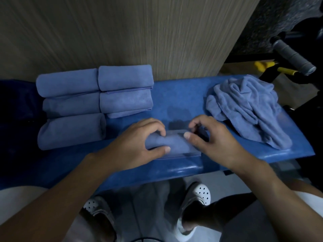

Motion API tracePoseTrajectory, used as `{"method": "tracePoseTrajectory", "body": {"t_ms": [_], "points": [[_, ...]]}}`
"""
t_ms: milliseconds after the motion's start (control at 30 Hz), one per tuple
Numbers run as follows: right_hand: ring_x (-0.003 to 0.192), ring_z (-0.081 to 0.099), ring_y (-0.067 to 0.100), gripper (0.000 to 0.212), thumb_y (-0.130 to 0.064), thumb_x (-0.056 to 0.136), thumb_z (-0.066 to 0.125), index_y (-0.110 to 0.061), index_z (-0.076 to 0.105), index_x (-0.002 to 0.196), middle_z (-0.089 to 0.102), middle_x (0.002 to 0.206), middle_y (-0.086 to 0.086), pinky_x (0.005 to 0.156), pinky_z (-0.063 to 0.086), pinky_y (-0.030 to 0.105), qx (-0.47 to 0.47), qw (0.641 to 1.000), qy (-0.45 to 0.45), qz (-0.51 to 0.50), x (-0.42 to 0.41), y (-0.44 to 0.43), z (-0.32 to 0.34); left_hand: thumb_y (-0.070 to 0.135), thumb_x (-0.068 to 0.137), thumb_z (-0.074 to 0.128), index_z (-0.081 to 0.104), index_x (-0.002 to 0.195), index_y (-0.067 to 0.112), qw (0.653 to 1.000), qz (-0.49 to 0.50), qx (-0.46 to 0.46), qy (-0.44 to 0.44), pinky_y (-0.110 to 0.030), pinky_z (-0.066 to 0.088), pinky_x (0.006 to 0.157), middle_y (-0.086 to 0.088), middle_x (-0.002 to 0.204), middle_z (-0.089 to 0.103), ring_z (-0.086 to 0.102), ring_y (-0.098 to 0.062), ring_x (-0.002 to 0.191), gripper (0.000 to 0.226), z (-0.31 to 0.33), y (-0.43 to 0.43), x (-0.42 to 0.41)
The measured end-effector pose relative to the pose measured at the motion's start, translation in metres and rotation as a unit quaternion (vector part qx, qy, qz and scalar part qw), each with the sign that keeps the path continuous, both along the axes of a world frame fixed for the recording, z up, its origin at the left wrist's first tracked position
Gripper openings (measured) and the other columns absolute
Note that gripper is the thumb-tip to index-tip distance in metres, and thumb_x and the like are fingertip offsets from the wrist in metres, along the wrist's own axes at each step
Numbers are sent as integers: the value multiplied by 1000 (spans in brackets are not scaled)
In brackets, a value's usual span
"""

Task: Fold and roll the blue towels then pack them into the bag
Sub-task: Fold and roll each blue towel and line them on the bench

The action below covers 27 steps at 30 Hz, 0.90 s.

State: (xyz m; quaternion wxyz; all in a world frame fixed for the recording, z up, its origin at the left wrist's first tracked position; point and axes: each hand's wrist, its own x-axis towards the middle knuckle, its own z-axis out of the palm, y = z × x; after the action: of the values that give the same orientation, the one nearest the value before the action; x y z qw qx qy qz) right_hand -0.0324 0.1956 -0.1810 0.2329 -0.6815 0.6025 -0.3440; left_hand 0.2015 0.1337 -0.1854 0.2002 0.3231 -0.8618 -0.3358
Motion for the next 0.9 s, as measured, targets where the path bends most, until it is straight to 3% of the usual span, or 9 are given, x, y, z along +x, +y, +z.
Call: {"method": "tracePoseTrajectory", "body": {"t_ms": [100,200,267,367,467,567,700,800,900], "points": [[101,55,5,30,-42,85,66,-26,59,109,56,103,-7,88,42,20,36,999,8,-5,-5,8,-5,47,82,65,58,87,21,999,-3,48,13,-28,44,92,6,109,60,58,-11,105,27,-3,7,-1],[121,46,10,69,-52,80,66,-23,43,138,48,128,-4,103,38,26,187,981,49,3,-12,16,-5,48,80,71,49,92,28,996,-12,70,-47,-34,48,83,8,101,60,58,-12,95,33,-4,10,1],[126,43,11,80,-54,78,67,-22,35,144,45,136,-6,105,36,26,222,974,51,2,-12,18,-3,48,79,75,47,100,31,995,-14,64,-74,-26,47,75,14,96,58,56,-7,90,39,-2,10,2],[118,48,6,73,-47,78,72,-24,40,139,50,129,-11,97,39,19,236,972,14,-4,-10,17,0,49,75,78,50,107,36,995,-19,66,-74,-29,50,78,17,100,60,59,-3,93,45,0,9,1],[100,55,5,57,-40,76,78,-30,46,123,55,110,-12,80,47,17,221,974,-38,-26,-7,14,0,47,72,80,53,106,35,996,-8,64,-64,-33,52,79,17,99,62,61,-4,93,45,0,8,2],[87,55,6,55,-33,76,79,-30,45,119,53,102,-8,67,50,17,203,974,-88,-43,0,5,4,46,71,80,54,107,36,998,8,54,-42,-34,52,81,17,101,62,60,-5,96,45,0,3,6],[87,58,16,57,-25,77,80,-25,45,121,54,102,1,72,56,30,206,965,-153,-45,16,-16,4,50,73,77,53,114,38,998,31,27,-42,-33,48,92,21,112,57,54,-4,108,49,-3,-8,22],[81,57,11,50,-23,79,78,-20,48,118,56,98,0,63,52,18,192,956,-208,-82,36,-36,-2,54,76,67,59,116,30,992,75,-88,-51,-37,45,94,19,113,59,53,-4,107,47,2,-20,37],[86,62,18,46,-31,77,79,-18,50,111,62,103,9,72,55,31,188,943,-243,-132,57,-56,-11,56,77,60,63,115,26,965,152,-202,-75,-47,44,96,13,114,63,57,-13,109,48,11,-37,59]]}}
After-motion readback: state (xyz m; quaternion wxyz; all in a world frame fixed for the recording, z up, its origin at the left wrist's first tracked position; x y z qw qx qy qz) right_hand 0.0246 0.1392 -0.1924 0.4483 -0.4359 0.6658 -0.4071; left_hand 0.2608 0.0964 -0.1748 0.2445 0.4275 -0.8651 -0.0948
